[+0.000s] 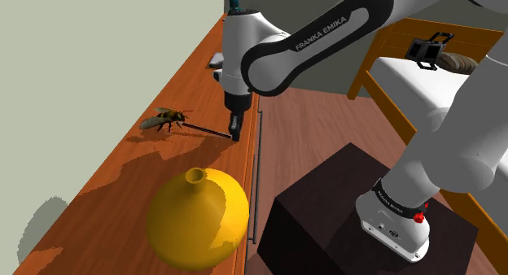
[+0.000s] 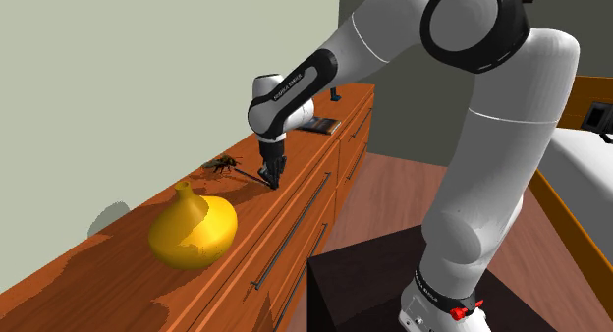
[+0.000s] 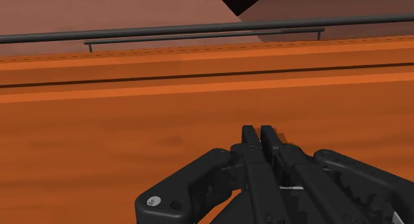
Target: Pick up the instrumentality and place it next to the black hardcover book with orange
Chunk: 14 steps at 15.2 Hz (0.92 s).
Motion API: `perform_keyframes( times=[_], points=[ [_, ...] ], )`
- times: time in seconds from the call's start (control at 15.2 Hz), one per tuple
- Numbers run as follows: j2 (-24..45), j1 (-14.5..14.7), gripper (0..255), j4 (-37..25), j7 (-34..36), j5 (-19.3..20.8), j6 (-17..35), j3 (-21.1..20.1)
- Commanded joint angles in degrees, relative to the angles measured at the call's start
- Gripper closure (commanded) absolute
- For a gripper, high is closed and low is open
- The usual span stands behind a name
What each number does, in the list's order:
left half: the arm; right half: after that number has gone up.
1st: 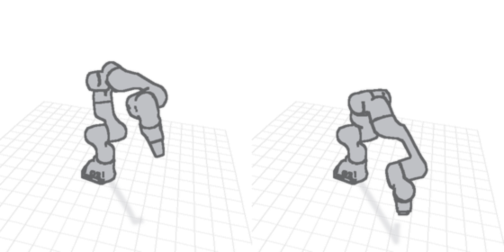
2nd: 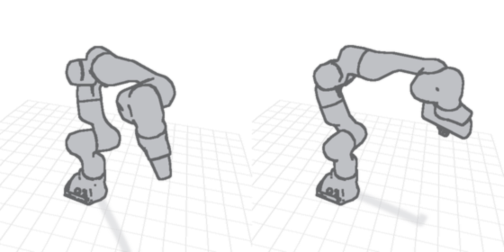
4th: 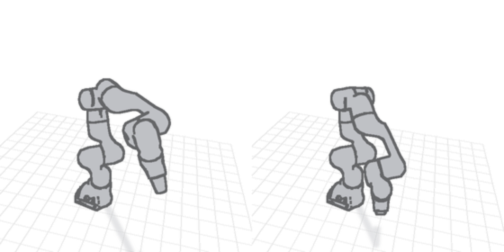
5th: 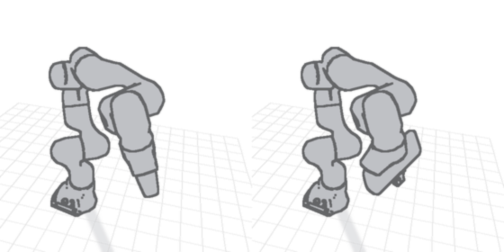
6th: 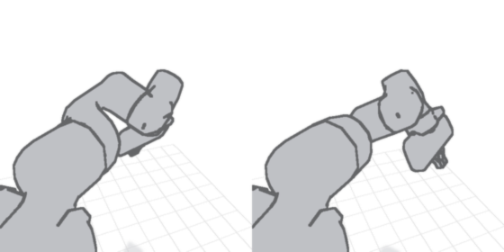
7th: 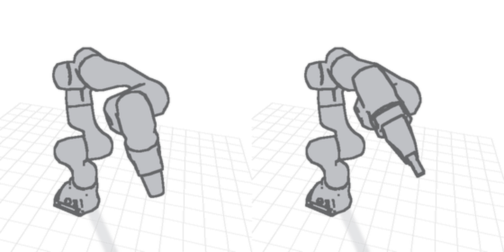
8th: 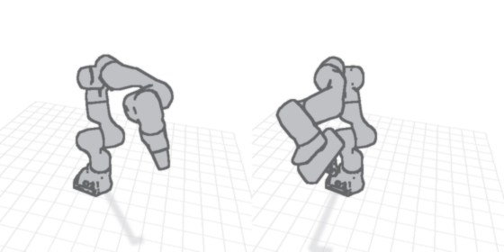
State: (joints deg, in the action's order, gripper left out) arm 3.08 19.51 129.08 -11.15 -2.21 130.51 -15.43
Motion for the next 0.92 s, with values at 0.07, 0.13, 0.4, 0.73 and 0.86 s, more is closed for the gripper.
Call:
perform_keyframes(
  times=[0.07,0.13,0.4,0.73,0.86],
  points=[
    [0.5,0.2,255,-0.2,0.1,0.0,-0.4,-0.1],
    [0.0,0.1,255,-0.5,0.0,-0.1,-1.1,-0.1],
    [-1.8,0.1,255,-1.8,-0.3,-0.6,-4.2,-0.1],
    [-3.8,0.0,255,-3.6,-0.5,-1.1,-7.9,-0.1],
    [-4.5,0.0,255,-4.4,-0.6,-1.3,-9.5,0.0]
  ],
)
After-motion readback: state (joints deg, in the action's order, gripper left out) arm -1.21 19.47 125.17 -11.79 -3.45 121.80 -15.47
